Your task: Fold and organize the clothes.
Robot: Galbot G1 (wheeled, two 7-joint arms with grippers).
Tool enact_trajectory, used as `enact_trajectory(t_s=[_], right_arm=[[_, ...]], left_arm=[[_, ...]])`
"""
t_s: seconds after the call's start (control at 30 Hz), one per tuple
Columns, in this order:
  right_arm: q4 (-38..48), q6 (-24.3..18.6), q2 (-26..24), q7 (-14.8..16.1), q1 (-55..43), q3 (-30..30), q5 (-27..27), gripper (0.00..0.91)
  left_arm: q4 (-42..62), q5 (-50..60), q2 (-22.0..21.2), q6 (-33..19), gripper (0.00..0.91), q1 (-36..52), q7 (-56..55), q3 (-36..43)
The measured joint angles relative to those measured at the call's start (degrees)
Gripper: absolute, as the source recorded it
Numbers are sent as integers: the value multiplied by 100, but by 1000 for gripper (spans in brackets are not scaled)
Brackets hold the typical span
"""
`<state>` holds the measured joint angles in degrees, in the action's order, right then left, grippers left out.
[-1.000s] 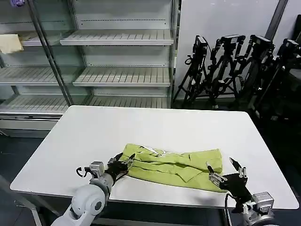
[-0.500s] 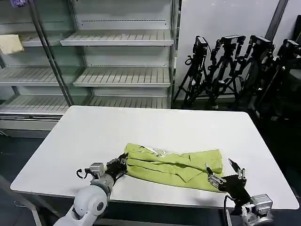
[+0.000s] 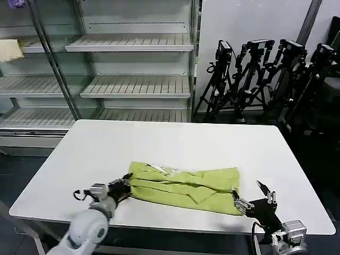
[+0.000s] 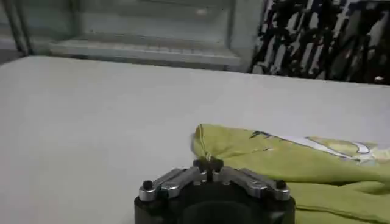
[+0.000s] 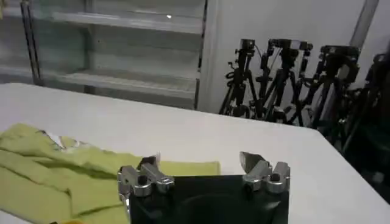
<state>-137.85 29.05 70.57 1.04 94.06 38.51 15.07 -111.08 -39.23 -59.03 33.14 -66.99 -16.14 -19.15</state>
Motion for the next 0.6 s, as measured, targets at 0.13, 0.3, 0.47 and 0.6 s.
enact_trajectory(t_s=[0.13, 0.3, 0.47, 0.6], right_arm=[[12, 3, -11, -1, -30, -30, -5, 907], [1, -2, -26, 4, -1, -7, -3, 907], [-7, -29, -12, 6, 38, 53, -2, 907], [-16, -39, -13, 7, 72, 114, 0, 907]], left_arm=[[-124, 55, 258, 40, 0, -206, 117, -460], [-402, 149, 585, 37, 0, -388, 302, -1114], [-690, 208, 797, 27, 0, -420, 426, -1668], [-1024, 257, 830, 14, 0, -435, 441, -1786]])
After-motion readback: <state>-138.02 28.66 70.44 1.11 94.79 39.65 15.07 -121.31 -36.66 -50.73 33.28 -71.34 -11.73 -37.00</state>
